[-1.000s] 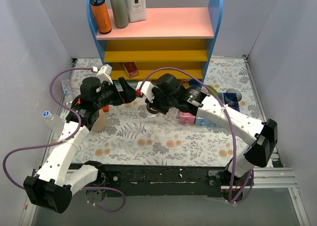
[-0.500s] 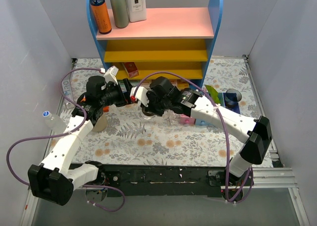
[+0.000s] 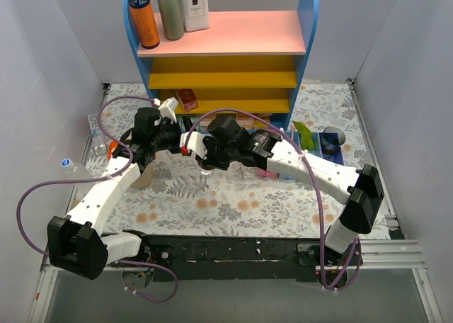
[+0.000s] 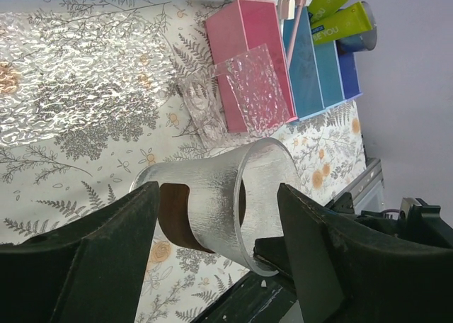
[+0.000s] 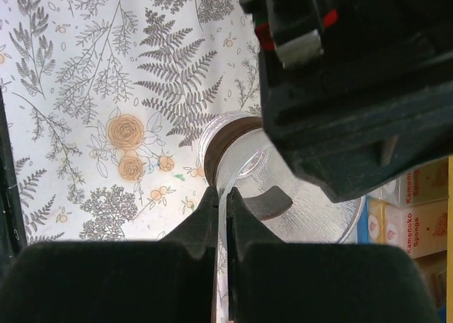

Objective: Prepare toiletry sets of a toothbrush and toothpaste on the tray

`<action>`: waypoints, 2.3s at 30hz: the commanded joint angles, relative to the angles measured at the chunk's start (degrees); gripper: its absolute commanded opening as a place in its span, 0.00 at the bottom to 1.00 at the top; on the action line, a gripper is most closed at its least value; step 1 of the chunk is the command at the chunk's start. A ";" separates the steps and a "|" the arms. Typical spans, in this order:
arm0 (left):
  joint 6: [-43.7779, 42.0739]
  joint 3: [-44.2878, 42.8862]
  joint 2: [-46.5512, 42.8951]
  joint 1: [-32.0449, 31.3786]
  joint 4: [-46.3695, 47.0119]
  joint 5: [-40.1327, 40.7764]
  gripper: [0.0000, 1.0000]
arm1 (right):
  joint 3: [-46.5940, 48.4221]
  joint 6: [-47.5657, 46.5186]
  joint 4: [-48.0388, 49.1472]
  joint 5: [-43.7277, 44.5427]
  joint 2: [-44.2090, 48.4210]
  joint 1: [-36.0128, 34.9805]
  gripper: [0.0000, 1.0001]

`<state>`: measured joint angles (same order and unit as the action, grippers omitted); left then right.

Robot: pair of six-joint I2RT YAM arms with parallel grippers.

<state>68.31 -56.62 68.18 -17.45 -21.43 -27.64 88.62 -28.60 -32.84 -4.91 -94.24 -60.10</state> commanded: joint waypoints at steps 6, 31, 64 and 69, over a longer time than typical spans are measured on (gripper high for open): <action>-5.38 -0.25 1.69 -2.23 -0.89 5.22 0.54 | 4.37 -4.18 4.19 4.11 -2.18 -1.08 0.01; -10.66 -1.30 8.19 -7.33 -2.21 13.39 0.15 | 2.70 -8.93 3.75 11.85 -5.52 -4.59 0.01; -9.07 -2.88 8.90 -11.02 -0.72 24.47 0.00 | -13.12 -1.03 18.42 15.28 7.83 -4.42 0.78; -11.80 -2.36 7.76 -10.41 -0.11 24.65 0.00 | -15.75 1.35 20.79 13.09 11.70 -3.10 0.83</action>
<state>58.74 -56.64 78.50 -28.25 -25.23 -3.33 74.52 -30.46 -16.78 10.74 -86.37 -64.25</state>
